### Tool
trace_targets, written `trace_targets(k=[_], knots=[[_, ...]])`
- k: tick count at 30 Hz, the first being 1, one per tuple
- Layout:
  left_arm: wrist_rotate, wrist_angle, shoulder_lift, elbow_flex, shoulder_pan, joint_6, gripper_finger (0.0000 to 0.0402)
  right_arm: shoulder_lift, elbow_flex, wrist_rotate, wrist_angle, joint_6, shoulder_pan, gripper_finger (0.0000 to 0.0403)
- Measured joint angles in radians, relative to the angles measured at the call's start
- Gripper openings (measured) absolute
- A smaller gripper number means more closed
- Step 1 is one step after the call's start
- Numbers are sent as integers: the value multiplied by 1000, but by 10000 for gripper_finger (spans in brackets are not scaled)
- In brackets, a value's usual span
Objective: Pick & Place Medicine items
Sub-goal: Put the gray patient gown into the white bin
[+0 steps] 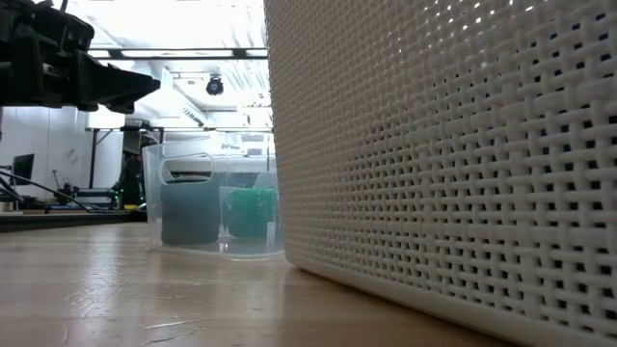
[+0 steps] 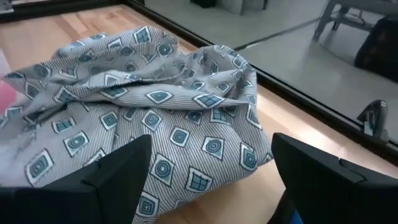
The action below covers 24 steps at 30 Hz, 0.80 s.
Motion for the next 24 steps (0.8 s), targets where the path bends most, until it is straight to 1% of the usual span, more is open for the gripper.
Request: trace_targets(k=[4,7,9,10,14,19,24], knots=[[0,0,1,0,0,-1,118,36,-58,2,118,-26,0,329],[0,0,1,0,0,-1,118,79,-108,3,277,-65,0,334],[0,0,1,0,0,-1,118,114,-136,1,397,-89,0,345],[0,0,1,0,0,-1,118,134,-136,-3,427,-104,1,351],[0,0,1,0,0,-1,118,220,-119,-8,453,-162,0,366],[0,0,2,0,0,1,118,313,-60,29,452,-108,-20,368],[0,0,2,0,0,2,118,388,16,26,447,-200,-34,368]])
